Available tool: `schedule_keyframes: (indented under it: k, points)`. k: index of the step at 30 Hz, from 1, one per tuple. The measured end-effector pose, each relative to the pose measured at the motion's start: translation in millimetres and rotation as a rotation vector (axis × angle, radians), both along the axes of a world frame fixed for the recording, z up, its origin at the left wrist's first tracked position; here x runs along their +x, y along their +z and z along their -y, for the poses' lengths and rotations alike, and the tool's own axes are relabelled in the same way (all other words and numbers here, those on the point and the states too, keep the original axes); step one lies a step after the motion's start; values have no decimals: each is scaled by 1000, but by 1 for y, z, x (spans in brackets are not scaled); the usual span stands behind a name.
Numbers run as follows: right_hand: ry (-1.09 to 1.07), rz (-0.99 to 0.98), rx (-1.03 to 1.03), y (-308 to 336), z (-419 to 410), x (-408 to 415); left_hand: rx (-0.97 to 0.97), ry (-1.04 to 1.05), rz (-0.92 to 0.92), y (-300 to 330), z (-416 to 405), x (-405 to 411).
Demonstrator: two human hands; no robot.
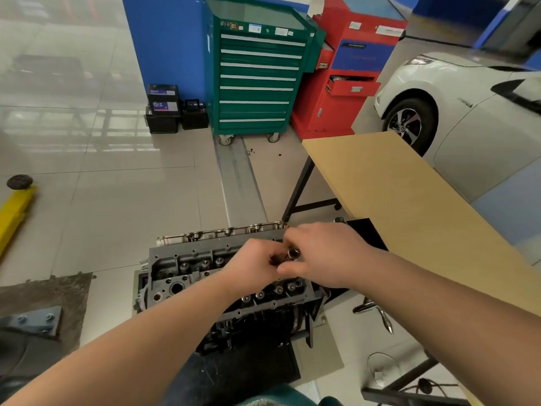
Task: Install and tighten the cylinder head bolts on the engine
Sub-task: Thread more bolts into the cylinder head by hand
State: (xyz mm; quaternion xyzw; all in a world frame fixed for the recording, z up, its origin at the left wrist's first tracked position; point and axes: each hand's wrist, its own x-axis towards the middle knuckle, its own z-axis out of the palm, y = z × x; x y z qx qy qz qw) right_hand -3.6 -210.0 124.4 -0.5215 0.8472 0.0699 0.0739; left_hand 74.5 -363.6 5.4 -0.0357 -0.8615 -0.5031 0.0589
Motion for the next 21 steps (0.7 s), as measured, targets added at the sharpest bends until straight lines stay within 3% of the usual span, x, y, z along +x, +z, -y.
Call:
schedule_keyframes:
  k: [3,7,11,15,18,21]
  points:
    - [135,-5,24,1,-1,0,-9,-60,71,-3,6,-4]
    - [168,-192,49,-9,4,5,41,-135,114,-2,10,-6]
    - [-36,-255,135,-13,9,10,77,-79,72,-4,9,-1]
    - [-185,-91,127,-8,6,4,50,-25,19,-6,8,0]
    - [19,-71,32,-3,-2,-1,-11,-81,-9,-3,11,-2]
    - [157,-196,48,-13,0,3,-44,-156,63,0,16,-5]
